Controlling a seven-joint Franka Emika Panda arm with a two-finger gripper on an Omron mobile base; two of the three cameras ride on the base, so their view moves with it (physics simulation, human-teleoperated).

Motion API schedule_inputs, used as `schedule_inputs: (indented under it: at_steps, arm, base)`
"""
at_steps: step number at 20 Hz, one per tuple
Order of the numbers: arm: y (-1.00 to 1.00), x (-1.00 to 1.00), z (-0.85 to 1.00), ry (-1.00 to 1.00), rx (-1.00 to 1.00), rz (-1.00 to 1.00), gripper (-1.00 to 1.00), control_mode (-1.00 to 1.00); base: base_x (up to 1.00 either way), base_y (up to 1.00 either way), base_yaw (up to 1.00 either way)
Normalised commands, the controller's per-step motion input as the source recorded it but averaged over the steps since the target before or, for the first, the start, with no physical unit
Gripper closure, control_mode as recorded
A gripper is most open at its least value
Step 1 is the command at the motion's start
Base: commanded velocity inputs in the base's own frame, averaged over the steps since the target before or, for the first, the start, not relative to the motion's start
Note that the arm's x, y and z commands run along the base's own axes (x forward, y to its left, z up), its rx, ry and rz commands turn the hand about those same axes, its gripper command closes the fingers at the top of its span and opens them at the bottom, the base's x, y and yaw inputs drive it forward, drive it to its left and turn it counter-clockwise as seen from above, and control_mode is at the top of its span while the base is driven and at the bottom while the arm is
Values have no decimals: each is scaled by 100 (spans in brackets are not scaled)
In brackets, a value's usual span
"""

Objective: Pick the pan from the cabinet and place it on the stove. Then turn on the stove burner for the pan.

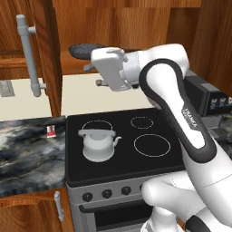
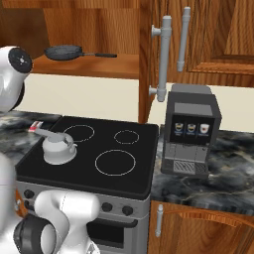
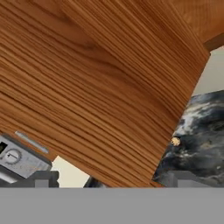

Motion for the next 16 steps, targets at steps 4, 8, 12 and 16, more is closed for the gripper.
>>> schedule_inputs:
  at_steps: [4, 8, 12, 16]
  arm:
    - [-28, 16, 1, -11, -19, 0, -100, -100]
    - [-30, 16, 7, -11, -21, 0, -100, -100]
    - [-31, 18, 10, -9, -18, -1, -100, -100]
    - [-36, 24, 5, -8, -14, 0, -100, -100]
  base:
    - [0, 0, 0]
    - [0, 0, 0]
    - [0, 0, 0]
    - [0, 0, 0]
